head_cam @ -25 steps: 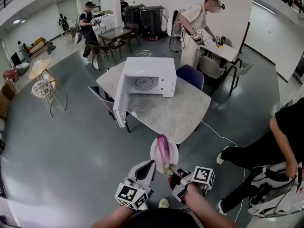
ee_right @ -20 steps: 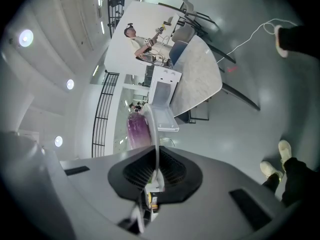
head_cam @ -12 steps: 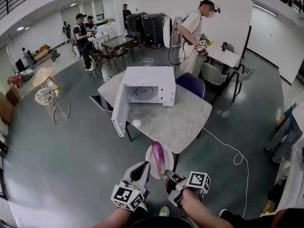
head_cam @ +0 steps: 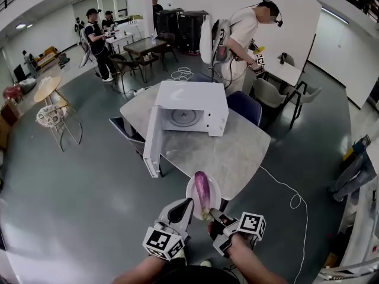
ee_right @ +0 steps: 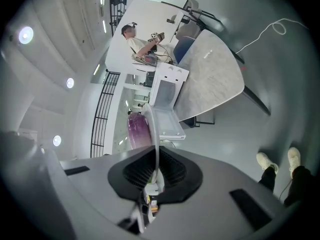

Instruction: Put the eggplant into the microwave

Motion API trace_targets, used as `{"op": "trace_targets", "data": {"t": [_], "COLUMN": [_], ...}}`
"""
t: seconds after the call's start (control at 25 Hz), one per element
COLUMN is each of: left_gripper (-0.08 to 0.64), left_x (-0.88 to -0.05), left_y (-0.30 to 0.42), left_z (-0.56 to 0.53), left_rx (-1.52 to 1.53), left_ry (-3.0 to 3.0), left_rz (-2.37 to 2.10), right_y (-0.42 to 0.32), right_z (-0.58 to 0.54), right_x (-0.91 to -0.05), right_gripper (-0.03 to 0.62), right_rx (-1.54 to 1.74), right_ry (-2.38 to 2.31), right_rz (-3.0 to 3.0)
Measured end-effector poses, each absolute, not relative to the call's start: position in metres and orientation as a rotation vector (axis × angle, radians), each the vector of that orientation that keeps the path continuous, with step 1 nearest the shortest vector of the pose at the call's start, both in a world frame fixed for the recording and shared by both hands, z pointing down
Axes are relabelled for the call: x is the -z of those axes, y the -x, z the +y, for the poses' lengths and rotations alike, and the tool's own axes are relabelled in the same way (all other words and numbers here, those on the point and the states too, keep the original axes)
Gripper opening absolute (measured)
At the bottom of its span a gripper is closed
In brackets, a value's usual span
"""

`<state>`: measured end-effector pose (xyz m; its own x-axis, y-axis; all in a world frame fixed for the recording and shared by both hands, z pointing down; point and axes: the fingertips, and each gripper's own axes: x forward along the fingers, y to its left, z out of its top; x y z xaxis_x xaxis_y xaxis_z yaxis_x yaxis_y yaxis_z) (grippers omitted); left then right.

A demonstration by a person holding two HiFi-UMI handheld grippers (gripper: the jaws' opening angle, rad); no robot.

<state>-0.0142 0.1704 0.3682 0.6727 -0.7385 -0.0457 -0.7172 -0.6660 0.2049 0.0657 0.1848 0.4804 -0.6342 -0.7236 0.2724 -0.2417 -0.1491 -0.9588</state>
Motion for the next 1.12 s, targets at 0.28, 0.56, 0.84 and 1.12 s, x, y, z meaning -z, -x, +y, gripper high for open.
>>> {"op": "trace_targets", "data": {"t": [0.28,0.56,0.84,1.12], "left_gripper": [0.008,0.008,0.008,0.008], "left_x": [-0.362,-0.363,-0.372,-0.373], "left_y": [0.052,0.063,0.058,0.049], "left_z": [0.110,0.071,0.014,-0.070], "left_rx": [0.222,0.239,0.230,0.219], "left_ry": [-2.747,-2.738,-2.732,-2.694], "left_rz": [-1.154,-1.135,-1.153,-1.235], "right_y": [-0.030,-0.020,-0.028,-0.036], "right_z": [0.130,0.088,0.025,-0.066], "right_x": [-0.483,-0.485,-0.500,-0.511], "right_gripper": [0.018,0.018,0.018,0.018], "right_rx": [1.817,1.823,1.847,1.913], "right_ry": [1.134,1.158,1.157,1.124], "right_rz": [1.765,1.754,1.743,1.785]}}
